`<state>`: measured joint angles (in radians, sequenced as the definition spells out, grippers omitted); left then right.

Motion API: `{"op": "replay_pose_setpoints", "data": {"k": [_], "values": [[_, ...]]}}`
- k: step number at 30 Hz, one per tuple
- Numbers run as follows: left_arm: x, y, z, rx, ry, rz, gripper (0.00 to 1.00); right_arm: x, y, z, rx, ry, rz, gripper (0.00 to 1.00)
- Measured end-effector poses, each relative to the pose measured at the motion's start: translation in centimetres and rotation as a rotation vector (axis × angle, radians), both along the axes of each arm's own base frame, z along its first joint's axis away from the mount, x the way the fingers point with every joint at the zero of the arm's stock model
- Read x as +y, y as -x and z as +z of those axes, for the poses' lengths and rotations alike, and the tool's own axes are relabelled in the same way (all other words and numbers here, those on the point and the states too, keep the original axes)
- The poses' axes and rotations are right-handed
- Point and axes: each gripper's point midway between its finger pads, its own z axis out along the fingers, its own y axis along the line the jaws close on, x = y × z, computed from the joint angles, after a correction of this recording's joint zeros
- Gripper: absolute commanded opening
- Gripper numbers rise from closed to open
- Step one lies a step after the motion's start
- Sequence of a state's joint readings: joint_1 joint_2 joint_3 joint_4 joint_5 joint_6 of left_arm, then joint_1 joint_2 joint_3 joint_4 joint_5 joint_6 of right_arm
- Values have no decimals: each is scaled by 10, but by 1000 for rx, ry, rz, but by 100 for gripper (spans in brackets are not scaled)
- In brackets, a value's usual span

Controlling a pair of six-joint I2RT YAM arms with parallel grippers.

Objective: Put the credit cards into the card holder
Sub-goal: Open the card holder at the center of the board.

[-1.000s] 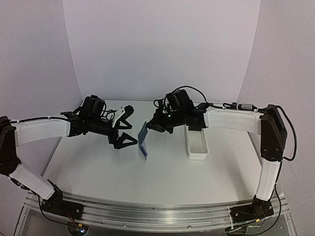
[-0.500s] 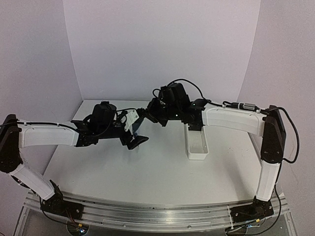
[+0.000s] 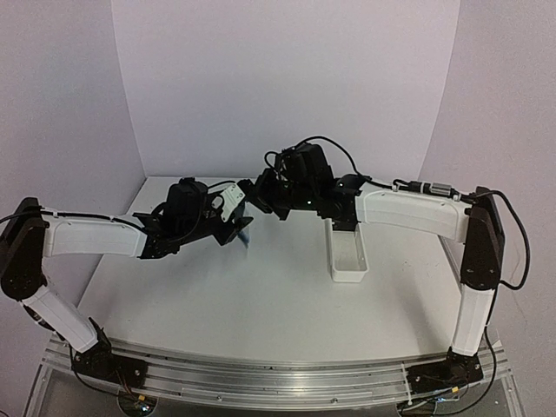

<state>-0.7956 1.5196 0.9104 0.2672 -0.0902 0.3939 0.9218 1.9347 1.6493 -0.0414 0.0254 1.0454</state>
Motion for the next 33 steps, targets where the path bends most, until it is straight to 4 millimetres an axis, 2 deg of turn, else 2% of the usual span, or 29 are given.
{"op": "replay_pose_setpoints", "data": {"k": [2,3,5,9,10,11,12,13,14,17,19,21,26,29,32,33], "values": [[2,-3,-3,-2,-7,16,24,0,0,1,-2,-3,1,0],[2,-4,-3,-4,-10,23,14,0,0,1,-2,-3,1,0],[6,-8,-2,-12,-9,41,1,0,0,1,-2,-4,1,0],[11,-12,-1,-6,-5,54,0,-4,4,3,-6,-3,4,0],[10,-11,1,3,3,38,0,-5,4,2,-12,3,8,4],[10,-8,0,29,8,5,0,-7,6,-1,-27,15,20,16],[11,-5,0,55,13,-21,0,-9,7,-3,-49,32,43,39],[12,-1,0,98,19,-68,0,-10,10,-8,-83,63,91,57],[15,1,-1,127,24,-95,0,-11,12,-11,-100,80,120,71],[21,12,-3,252,21,-226,0,-18,27,-27,-226,183,279,85],[23,20,-3,294,14,-279,0,-24,35,-31,-294,232,344,86],[19,45,0,367,-3,-419,0,-41,52,-31,-451,316,458,87],[9,95,2,489,-10,-673,0,-48,88,0,-803,350,669,91],[8,105,-3,534,-20,-729,0,-42,97,4,-911,344,735,89],[8,110,-7,566,-29,-757,0,-34,100,-6,-948,356,784,87],[9,112,-8,579,-32,-767,0,-30,100,-13,-953,363,801,80]]}}
